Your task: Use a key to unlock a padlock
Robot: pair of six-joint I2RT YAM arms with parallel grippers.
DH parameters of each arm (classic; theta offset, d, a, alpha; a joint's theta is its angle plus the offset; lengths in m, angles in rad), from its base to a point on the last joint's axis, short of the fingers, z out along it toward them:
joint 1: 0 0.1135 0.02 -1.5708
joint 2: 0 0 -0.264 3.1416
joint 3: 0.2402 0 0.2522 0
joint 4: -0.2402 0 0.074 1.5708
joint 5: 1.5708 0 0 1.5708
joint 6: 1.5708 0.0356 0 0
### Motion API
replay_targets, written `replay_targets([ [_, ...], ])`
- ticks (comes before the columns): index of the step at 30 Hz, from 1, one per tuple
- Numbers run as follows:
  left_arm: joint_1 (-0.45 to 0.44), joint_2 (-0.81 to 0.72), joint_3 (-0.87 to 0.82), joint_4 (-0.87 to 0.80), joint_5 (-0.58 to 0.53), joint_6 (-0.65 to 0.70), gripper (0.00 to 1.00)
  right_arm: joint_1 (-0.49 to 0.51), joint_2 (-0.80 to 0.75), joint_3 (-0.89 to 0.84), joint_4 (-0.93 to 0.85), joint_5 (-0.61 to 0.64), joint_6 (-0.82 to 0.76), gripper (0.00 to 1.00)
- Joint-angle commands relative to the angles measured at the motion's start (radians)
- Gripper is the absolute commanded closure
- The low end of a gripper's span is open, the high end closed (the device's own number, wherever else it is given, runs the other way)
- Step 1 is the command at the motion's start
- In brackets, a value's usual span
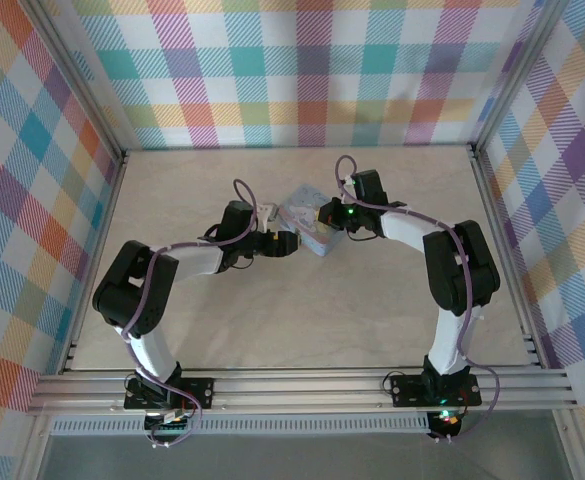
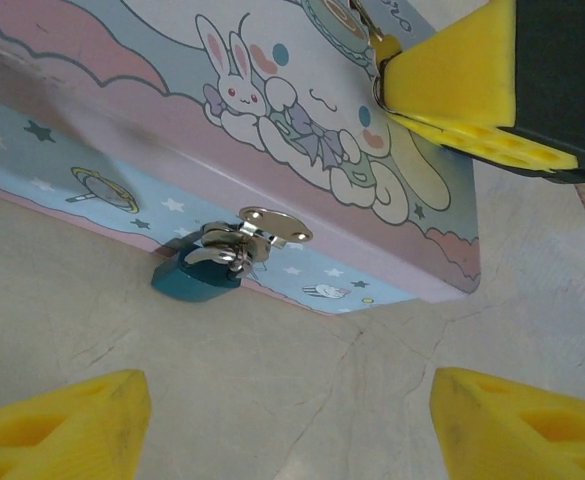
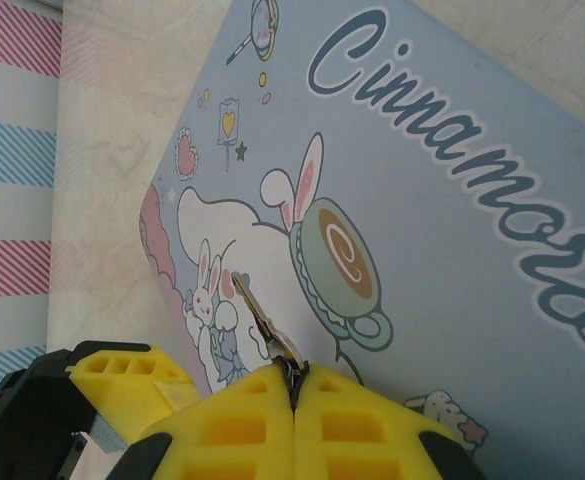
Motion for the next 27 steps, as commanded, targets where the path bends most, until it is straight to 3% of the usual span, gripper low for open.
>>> replay_targets([
  [1, 0.001, 0.025, 0.032, 0.019, 0.012, 0.047, 0.26, -0.001, 0.029, 0.009, -0.081, 0.000, -0.041, 1.00],
  [27, -0.028, 0.162, 0.117, 0.059, 0.030, 0.193, 0.35, -0.001, 0.043, 0.008, -0.117, 0.003, -0.067, 1.00],
])
